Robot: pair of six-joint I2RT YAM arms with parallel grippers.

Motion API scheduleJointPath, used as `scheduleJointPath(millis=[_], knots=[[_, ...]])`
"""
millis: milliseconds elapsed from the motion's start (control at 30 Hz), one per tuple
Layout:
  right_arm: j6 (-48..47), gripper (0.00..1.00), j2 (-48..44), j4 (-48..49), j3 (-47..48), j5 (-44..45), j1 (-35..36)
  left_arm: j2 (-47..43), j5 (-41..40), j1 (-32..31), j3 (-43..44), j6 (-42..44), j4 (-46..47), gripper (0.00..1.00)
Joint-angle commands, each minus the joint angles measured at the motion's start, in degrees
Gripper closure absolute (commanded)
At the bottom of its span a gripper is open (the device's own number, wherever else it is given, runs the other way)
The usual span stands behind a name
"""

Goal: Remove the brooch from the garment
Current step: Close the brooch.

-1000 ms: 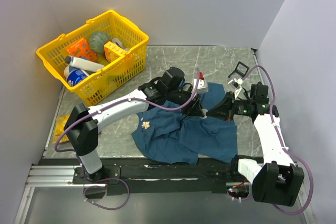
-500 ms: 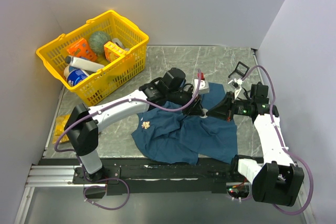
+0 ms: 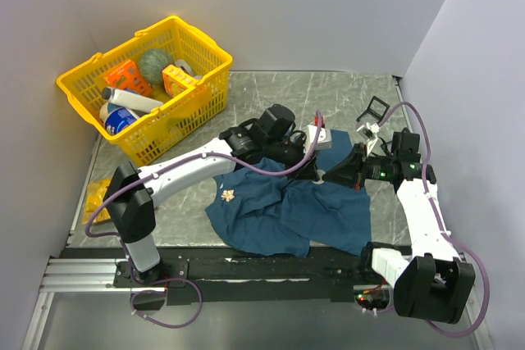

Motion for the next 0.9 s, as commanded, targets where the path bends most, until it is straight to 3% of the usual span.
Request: scheduleJointPath(millis=[0, 867], knots=[[0.89, 1.00, -1.35, 0.46, 1.33, -1.80, -0.39, 0.89, 2.36, -1.77, 2.89, 3.39, -3.47, 0.90], [1.50, 1.00, -2.14, 1.17, 0.97, -1.53, -0.30, 1.68, 10.36, -1.77, 5.97, 10.42, -12.96, 0.84]])
